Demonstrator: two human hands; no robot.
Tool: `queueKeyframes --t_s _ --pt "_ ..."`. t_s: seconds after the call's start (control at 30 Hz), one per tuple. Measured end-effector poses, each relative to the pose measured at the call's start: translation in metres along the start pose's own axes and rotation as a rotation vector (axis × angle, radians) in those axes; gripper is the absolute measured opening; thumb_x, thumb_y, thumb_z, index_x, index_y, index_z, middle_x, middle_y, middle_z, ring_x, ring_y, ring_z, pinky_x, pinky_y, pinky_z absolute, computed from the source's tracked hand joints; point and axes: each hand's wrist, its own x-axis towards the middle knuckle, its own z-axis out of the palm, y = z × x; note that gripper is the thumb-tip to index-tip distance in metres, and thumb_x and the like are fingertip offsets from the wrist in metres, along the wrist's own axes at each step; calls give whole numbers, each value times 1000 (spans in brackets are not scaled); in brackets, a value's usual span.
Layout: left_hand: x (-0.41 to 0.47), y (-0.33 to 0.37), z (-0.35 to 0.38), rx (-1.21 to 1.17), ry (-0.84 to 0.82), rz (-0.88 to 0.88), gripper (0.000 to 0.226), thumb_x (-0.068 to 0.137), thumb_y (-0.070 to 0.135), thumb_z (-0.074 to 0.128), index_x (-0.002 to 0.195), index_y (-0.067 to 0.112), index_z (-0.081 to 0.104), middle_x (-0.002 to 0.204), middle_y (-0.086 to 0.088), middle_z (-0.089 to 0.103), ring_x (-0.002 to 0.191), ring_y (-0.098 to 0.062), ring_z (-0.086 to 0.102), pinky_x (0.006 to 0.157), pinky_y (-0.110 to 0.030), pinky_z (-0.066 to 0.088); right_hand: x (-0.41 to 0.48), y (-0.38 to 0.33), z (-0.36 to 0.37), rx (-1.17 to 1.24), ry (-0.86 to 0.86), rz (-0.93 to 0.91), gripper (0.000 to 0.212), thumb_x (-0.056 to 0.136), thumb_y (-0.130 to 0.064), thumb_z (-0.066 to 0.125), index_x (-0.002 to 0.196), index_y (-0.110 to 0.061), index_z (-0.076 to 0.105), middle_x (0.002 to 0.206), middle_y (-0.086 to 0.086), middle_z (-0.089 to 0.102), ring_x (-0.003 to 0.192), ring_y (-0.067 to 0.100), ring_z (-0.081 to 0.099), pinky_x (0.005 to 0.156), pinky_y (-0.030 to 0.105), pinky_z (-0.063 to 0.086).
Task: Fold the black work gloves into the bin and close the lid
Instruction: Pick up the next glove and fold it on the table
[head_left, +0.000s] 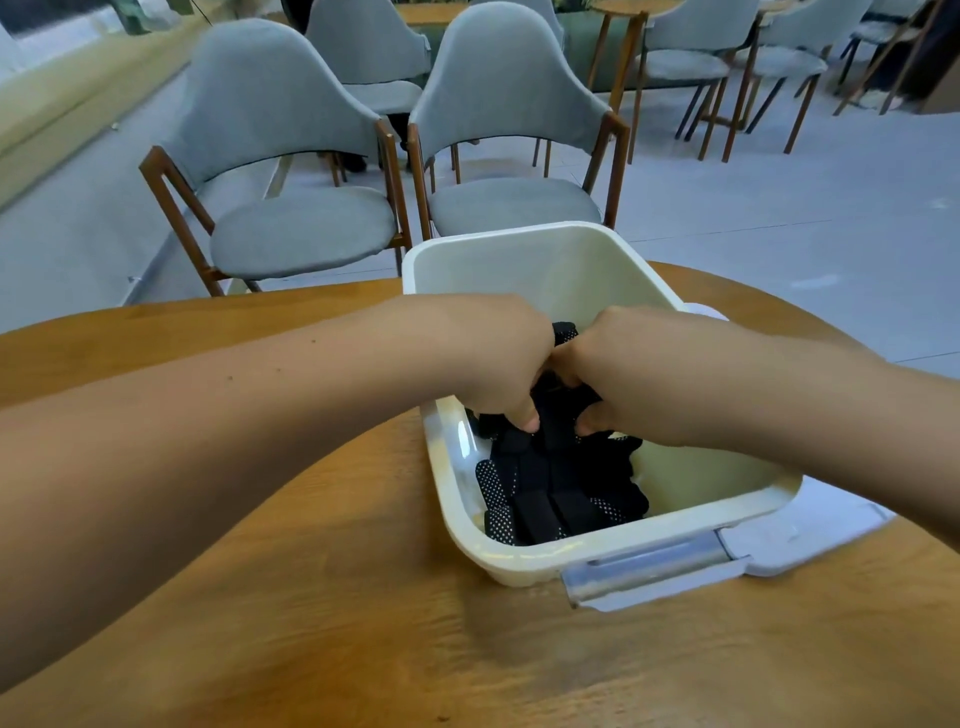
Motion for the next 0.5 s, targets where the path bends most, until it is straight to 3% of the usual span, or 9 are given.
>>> queueKeyframes --t_s 0.17,0.3,0.4,0.5 --pt "5 3 -4 33 -52 -27 47 91 59 76 110 16 74 101 -2 76 92 -23 67 61 -30 38 8 -2 4 57 -30 -37 27 98 -39 76 118 -25 65 83 -7 47 67 14 50 52 29 33" --pt "13 3 -1 -43 -147 -41 44 83 61 83 81 22 64 80 2 74 86 -23 74 67 -33 47 10 -5 8 114 -80 -90 28 94 -36 80 96 -30 53 84 -10 50 65 7 48 53 25 34" --pt "11 6 0 17 -128 -21 49 83 63 82 74 23 56 77 2 70 74 -20 64 63 -31 43 6 -4 9 90 -75 -101 29 93 -42 80 114 -27 65 83 -12 50 65 5 47 54 26 35" --pt "2 8 -2 34 -68 9 49 84 65 80 89 18 66 78 3 66 69 -16 56 60 -30 40 -2 -3 4 33 -85 -85 37 95 -49 77 124 -28 67 85 -11 54 67 7 50 52 27 33"
